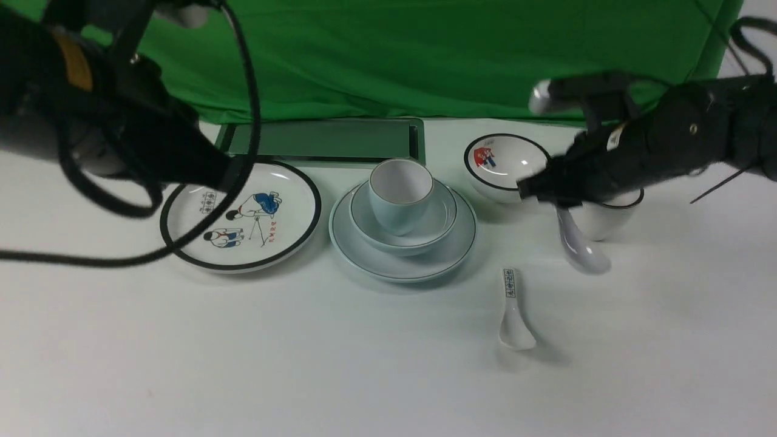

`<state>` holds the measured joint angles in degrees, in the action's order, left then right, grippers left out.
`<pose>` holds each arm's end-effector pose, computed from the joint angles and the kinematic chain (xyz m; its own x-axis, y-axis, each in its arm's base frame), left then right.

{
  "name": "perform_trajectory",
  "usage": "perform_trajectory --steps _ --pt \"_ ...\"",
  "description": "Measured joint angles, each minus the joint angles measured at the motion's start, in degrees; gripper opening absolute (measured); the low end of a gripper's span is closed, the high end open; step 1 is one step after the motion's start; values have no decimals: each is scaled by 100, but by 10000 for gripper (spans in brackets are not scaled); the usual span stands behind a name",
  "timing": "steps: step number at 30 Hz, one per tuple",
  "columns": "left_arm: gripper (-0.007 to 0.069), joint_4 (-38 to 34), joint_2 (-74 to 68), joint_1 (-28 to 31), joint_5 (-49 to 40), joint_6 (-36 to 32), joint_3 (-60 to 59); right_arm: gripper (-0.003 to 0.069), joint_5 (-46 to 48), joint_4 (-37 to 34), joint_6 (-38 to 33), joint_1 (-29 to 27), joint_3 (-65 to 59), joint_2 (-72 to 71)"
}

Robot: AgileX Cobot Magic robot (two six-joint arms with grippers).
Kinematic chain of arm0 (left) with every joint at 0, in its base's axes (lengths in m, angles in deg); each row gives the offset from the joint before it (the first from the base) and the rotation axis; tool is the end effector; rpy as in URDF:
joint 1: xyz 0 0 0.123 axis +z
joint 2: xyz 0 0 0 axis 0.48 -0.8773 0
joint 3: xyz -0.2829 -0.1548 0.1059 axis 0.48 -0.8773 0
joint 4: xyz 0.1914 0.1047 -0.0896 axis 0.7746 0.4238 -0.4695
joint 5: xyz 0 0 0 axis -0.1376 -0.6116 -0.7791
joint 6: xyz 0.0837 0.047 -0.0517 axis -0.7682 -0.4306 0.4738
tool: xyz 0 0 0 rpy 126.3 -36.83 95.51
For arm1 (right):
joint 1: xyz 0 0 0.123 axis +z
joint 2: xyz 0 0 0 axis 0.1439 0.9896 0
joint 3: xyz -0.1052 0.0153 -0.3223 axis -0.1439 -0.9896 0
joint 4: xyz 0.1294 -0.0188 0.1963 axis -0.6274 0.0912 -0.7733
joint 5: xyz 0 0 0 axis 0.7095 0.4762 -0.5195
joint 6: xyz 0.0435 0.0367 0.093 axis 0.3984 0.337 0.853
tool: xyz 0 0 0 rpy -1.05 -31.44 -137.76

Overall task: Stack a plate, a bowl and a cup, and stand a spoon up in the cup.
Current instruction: Use the right arm to put the blue soup spoon into the blue teacup in the middle

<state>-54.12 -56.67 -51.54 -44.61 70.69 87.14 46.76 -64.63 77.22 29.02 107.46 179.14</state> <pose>0.2112 -0.0776 0.4107 -0.5883 0.3519 -0.7280 0.3795 0.9152 0.1357 0.3846 0.1518 0.3158 -0.6121 -0.1666 -0.7730 -0.3551 0.9314 0.0804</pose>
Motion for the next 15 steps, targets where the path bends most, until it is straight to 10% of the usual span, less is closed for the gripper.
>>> perform_trajectory --steps 15 --pt "-36 -5 688 0 1388 316 -1538 171 -6074 -25 -141 1440 59 1032"
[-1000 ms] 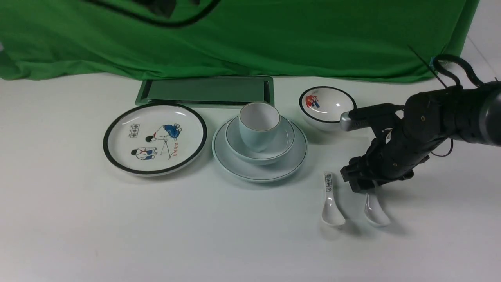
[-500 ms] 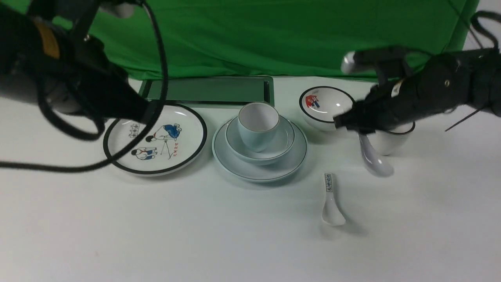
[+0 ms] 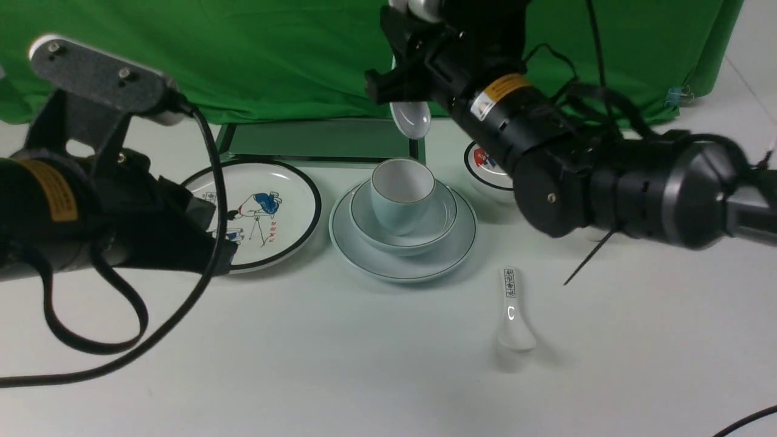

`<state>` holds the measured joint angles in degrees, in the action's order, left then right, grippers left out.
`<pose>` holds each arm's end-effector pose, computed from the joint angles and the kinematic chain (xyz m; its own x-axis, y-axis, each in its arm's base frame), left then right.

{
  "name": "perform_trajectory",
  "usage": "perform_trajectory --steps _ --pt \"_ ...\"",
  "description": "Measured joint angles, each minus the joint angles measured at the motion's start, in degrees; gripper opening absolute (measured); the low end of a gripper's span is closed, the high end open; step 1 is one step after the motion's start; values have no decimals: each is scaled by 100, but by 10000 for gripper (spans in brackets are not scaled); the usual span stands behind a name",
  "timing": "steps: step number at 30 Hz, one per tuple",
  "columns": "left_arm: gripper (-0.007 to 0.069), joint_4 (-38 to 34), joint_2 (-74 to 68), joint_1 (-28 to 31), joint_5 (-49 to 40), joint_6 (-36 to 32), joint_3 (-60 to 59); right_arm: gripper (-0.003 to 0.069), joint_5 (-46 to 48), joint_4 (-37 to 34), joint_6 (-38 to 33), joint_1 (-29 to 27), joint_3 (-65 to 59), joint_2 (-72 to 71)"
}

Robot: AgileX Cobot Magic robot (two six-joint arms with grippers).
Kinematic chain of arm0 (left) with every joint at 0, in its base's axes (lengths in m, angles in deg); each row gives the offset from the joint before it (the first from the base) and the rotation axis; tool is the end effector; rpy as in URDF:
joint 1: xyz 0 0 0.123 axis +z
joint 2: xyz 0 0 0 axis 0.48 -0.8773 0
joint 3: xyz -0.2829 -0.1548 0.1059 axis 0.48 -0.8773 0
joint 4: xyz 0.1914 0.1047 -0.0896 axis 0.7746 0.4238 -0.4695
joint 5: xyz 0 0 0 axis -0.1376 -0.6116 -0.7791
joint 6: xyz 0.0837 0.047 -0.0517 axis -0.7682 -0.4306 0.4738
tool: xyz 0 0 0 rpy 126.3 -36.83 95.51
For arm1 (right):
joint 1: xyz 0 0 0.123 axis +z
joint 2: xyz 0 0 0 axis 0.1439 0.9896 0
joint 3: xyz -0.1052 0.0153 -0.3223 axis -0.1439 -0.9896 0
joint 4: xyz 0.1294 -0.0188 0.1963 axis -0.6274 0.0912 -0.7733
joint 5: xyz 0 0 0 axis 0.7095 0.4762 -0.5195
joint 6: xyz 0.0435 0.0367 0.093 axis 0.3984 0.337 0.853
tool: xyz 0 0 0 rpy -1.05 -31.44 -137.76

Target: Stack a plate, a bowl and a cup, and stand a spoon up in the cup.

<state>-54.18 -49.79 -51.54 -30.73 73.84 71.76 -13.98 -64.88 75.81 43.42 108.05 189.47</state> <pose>0.1828 -0.0688 0.3705 -0.5346 0.2911 -0.7934 0.3692 0.9249 0.0906 0.3979 0.2647 0.3445 0.1577 0.1167 -0.9806 -0.4798 0.8769 0.0272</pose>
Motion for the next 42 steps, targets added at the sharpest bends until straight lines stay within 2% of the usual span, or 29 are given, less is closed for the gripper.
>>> perform_trajectory --steps 14,17,19,22,23,26,28,29,30,31,32,36,42 --pt "-36 73 0 0 235 -73 -4 187 -280 -11 -26 6 0 1089" --pt "-36 73 0 0 254 -73 -4 267 -198 -11 -26 6 0 1095" --pt "-36 67 0 0 245 -47 -4 365 72 -11 -30 6 0 1023" --pt "-36 17 8 0 158 -18 -6 409 629 -16 -30 6 0 841" --pt "-36 -39 76 0 33 -5 -41 409 1295 -16 -30 6 0 598" --pt "-36 -117 383 0 -70 3 -269 319 2381 -16 -77 6 0 -56" --pt "-36 -147 782 0 -121 50 -553 207 3052 -22 -253 6 0 -594" --pt "-36 -146 829 0 -129 48 -585 195 3113 -21 -277 6 0 -595" --pt "-36 -148 1191 0 -135 105 -818 114 3519 -23 -447 6 0 -1058" --pt "-36 -153 1476 0 -139 131 -988 68 3781 -23 -564 6 0 -1355" --pt "-36 -153 1715 0 -139 148 -1162 44 3977 -23 -655 6 0 -1594" --pt "-36 -164 3044 0 -86 237 -1879 10 4522 -23 -925 6 -265 -2900" --pt "-34 -208 4541 0 -210 583 -2344 10 4306 -28 -942 6 -1608 -4515"
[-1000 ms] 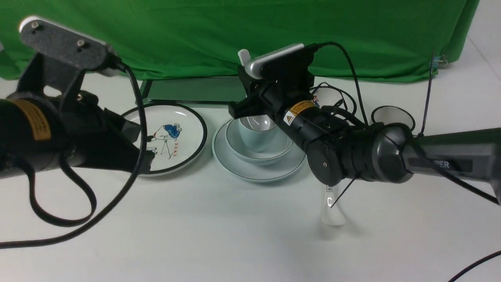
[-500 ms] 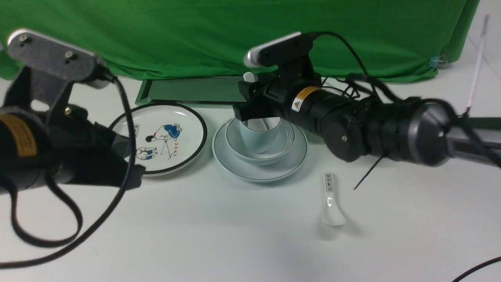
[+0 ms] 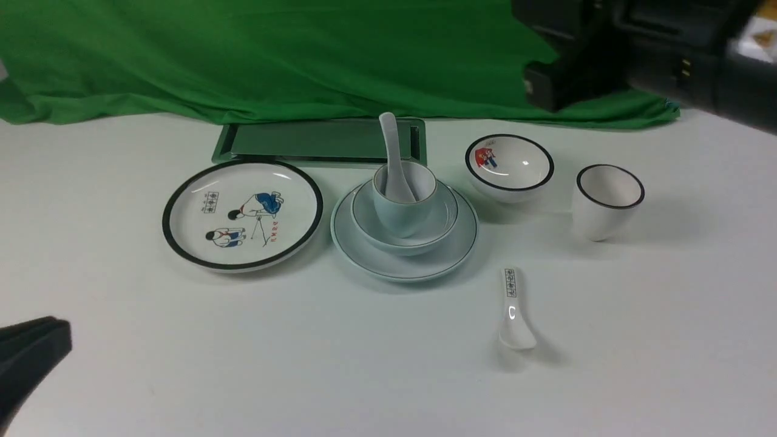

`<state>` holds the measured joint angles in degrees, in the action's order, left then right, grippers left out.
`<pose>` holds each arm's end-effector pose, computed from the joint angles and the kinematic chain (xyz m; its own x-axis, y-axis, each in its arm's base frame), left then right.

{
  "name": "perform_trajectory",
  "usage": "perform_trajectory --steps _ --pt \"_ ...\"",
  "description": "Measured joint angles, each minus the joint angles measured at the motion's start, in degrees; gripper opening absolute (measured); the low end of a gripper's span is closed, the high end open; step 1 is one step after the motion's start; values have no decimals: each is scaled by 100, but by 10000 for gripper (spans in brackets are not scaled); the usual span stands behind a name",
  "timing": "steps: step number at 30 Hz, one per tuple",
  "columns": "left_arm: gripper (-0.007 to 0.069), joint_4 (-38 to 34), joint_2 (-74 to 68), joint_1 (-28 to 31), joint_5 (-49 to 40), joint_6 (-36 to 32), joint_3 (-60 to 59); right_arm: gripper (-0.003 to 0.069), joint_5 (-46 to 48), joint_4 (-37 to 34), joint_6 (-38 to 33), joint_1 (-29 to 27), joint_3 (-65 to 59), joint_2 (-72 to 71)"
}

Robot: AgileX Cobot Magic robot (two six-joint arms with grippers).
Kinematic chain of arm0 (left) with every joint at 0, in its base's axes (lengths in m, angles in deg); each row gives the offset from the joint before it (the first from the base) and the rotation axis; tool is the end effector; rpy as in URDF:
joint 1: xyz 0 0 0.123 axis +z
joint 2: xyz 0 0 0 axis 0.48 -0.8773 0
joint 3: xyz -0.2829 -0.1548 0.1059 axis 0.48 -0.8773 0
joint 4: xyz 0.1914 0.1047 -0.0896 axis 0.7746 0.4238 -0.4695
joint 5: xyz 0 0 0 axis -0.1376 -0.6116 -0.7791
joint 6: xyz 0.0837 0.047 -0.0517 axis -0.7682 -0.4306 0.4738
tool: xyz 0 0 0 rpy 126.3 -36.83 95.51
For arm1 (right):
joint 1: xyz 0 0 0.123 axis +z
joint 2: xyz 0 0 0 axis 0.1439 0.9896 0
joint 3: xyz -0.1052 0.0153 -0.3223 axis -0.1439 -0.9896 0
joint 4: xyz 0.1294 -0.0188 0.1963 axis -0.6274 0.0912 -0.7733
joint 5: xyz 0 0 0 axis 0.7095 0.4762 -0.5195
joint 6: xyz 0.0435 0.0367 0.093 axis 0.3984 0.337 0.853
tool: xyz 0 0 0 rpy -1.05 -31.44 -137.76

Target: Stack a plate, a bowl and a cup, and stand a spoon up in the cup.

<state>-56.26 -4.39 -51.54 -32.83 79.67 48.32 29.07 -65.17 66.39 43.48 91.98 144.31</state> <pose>0.0113 0.0016 0.3075 -0.2994 0.0460 -0.9530 0.3188 0.9462 -0.0544 0.1980 0.1400 0.4589 0.0317 -0.1122 -0.9932 -0.5781 0.8086 -0.1098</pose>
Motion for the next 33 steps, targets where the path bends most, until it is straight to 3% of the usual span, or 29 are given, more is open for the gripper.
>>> perform_trajectory --steps 7,13,28,33 --pt "-31 0 1156 0 -500 9 -63 15 -160 0 0 0 -1600 -1861" --pt "-31 0 1269 0 -575 4 -63 38 -58 0 0 0 -2201 -2752" --pt "-31 21 1269 0 -575 -2 -63 90 153 0 -6 0 -2263 -2992" --pt "-31 21 1269 0 -580 -28 -63 25 12 -5 -17 -50 -2438 -3126"
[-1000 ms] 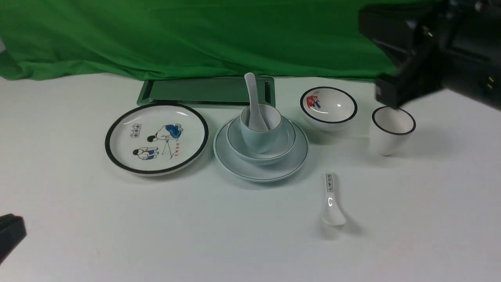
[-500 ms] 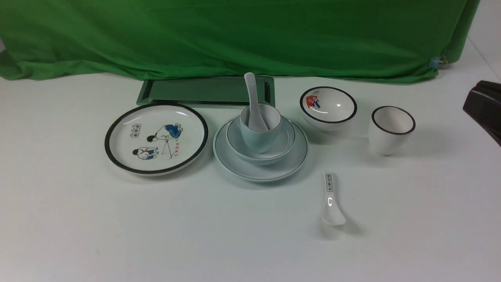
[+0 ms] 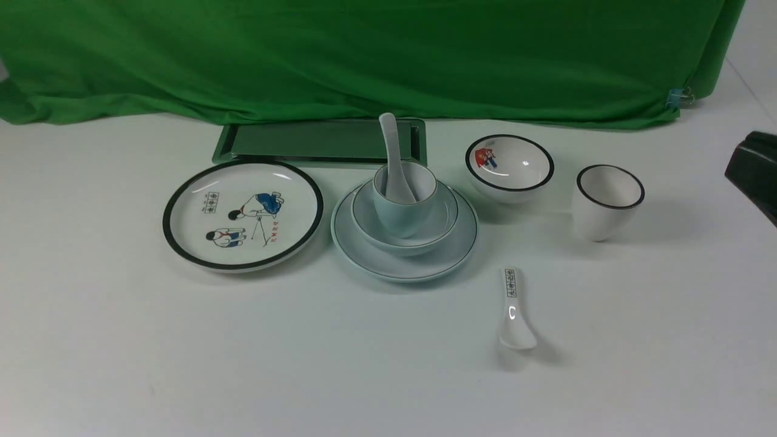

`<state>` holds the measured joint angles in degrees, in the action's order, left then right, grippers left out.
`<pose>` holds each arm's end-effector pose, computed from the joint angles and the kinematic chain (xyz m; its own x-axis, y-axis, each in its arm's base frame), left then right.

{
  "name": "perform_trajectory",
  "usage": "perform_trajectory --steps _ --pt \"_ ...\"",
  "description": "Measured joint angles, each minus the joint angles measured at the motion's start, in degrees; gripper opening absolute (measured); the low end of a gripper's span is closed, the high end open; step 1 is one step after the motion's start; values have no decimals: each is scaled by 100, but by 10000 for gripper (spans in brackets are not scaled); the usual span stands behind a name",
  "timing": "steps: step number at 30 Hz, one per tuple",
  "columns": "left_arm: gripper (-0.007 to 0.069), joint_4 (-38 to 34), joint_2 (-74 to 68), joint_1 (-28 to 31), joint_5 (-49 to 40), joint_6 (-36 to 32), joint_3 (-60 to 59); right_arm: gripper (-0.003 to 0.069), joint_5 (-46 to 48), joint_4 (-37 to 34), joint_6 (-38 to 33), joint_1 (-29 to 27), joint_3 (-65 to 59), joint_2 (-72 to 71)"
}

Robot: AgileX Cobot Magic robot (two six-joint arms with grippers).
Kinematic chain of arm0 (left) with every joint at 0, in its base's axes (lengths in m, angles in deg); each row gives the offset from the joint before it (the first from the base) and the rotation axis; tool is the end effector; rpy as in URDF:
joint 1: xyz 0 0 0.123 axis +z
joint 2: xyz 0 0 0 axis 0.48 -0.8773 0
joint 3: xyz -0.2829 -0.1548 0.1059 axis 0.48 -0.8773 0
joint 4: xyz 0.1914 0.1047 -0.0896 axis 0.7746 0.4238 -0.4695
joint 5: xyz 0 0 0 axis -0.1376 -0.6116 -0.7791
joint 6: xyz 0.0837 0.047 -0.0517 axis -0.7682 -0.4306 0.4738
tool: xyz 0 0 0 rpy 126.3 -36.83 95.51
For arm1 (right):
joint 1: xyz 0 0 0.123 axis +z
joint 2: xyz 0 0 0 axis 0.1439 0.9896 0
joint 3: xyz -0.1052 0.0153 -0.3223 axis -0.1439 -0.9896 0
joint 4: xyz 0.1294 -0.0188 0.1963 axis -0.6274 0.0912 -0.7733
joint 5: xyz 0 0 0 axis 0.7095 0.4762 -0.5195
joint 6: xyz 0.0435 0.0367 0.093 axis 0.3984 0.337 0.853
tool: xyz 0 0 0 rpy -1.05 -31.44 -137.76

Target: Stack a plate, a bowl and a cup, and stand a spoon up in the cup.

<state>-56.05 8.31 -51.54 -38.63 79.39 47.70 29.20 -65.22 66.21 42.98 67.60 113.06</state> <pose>-0.0262 0.0187 0.2910 -0.2001 0.0062 -0.9798 0.3155 0.9471 -0.0584 0.0701 0.0489 0.4000 0.1281 -0.0478 -0.9906 -0.5604 0.8206 -0.1120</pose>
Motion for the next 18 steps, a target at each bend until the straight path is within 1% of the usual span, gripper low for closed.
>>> perform_trajectory --steps 1,5,7,9,10,11,12,15,18 --pt "-31 0 0 0 1 -5 0 11 -166 0 0 -44 -281 -133" --pt "-31 20 0 0 1 -4 0 10 -606 0 165 -487 -1183 -666" --pt "-31 20 0 0 1 -4 0 10 -734 111 383 -1012 -1800 -1155" --pt "-31 20 0 0 1 -4 0 10 -762 375 678 -1588 -2315 -1632" --pt "-31 20 0 0 1 -4 0 10 -762 375 706 -1647 -2315 -1680" --pt "-31 26 0 0 1 -4 0 10 -735 639 944 -2075 -2631 -2003" --pt "-31 26 0 0 1 -4 0 10 -669 797 1115 -2372 -2824 -2220" --pt "-31 26 0 0 1 -4 0 10 -261 1098 1597 -3110 -3262 -2745" --pt "-31 26 0 0 1 -4 0 10 210 1186 1773 -3568 -3509 -3120"
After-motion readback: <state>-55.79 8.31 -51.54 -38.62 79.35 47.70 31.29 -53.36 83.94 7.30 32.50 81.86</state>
